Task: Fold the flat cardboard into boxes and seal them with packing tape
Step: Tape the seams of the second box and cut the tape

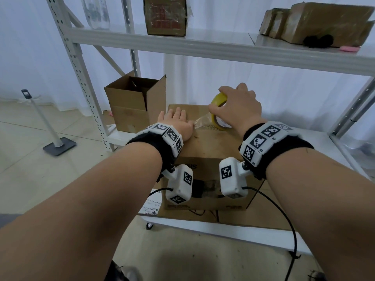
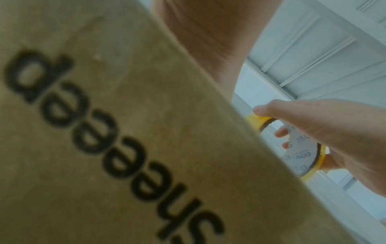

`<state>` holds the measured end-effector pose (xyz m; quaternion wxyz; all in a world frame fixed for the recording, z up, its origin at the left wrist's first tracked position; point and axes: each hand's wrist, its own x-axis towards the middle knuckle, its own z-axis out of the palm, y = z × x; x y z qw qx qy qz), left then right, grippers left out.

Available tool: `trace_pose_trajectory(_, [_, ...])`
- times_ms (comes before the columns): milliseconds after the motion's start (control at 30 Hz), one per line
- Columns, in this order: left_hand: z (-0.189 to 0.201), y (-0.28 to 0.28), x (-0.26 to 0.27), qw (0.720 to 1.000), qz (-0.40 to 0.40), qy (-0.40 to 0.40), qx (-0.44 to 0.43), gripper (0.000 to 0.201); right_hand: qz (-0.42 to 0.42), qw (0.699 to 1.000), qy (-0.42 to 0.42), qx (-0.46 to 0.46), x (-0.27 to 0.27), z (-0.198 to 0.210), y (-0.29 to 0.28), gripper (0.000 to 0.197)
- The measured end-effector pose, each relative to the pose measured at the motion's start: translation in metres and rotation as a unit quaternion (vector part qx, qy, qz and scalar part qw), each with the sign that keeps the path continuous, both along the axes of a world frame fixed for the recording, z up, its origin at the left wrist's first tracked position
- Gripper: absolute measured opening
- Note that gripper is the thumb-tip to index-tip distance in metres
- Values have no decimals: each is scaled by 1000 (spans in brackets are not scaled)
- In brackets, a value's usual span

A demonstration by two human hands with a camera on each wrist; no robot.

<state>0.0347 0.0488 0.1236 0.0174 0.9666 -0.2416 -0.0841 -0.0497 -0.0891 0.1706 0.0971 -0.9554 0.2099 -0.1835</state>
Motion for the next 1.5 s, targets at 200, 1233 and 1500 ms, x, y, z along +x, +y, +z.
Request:
trace_pose_trajectory(200, [3, -6, -4, 1000, 3, 2, 19, 62, 11, 999, 30, -32, 5, 2, 0, 61])
trace_pose_trajectory(1233, [7, 3, -23, 997, -67, 23, 0, 60, 2, 1000, 26, -16, 0, 3, 4, 61])
trace_pose_trajectory(1500, [2, 4, -25, 996, -87, 20, -18, 63, -2, 1000, 8, 2, 1, 5, 2, 62])
